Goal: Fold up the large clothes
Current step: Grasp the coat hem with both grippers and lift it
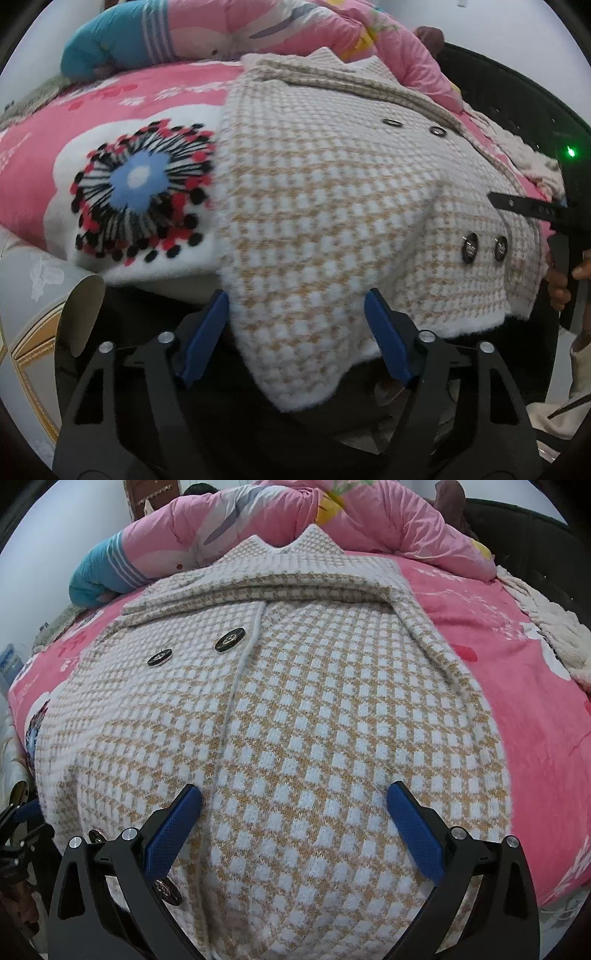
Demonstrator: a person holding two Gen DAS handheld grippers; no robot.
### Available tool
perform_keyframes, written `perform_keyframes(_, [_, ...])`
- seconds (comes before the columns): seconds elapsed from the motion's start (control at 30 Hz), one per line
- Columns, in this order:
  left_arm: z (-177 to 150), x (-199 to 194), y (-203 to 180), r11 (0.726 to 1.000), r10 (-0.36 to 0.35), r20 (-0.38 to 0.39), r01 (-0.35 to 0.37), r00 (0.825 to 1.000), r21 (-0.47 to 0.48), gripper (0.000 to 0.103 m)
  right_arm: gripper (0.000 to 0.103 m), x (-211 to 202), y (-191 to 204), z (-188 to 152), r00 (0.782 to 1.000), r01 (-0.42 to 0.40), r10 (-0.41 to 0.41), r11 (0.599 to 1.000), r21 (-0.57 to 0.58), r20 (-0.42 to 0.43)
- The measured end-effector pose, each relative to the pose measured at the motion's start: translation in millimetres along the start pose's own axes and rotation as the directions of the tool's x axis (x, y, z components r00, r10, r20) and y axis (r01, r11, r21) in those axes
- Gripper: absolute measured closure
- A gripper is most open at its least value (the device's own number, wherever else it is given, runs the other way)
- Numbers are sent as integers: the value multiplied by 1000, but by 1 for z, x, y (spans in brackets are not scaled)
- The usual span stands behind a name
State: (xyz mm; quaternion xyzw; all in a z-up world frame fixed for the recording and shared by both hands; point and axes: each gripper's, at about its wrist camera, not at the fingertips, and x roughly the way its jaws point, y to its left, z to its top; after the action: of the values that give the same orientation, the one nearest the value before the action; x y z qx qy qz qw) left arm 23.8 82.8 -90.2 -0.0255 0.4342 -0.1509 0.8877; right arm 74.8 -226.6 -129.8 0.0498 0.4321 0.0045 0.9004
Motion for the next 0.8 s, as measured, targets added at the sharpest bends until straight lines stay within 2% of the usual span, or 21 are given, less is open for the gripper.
perform_keyframes(0.2, [0,10,15,999,-11,-12,11,1000,-37,46,6,1,2,0,1000,3,-3,1000,-1,-4])
perform_keyframes(0.33, [2,21,23,995,-58,-26,56,998,-77,52,6,1,2,0,1000,5,-5,1000,-1,-4])
perform_keyframes(0.6, [-1,30,25,987,-120,-55,113,991,-115,58,6,1,2,0,1000,8,-8,1000,-2,-2])
perform_keyframes(0.8, [-9,39,16,990,-99,-95,89,991,-107,58,6,1,3,0,1000,6,-6,1000,-4,0])
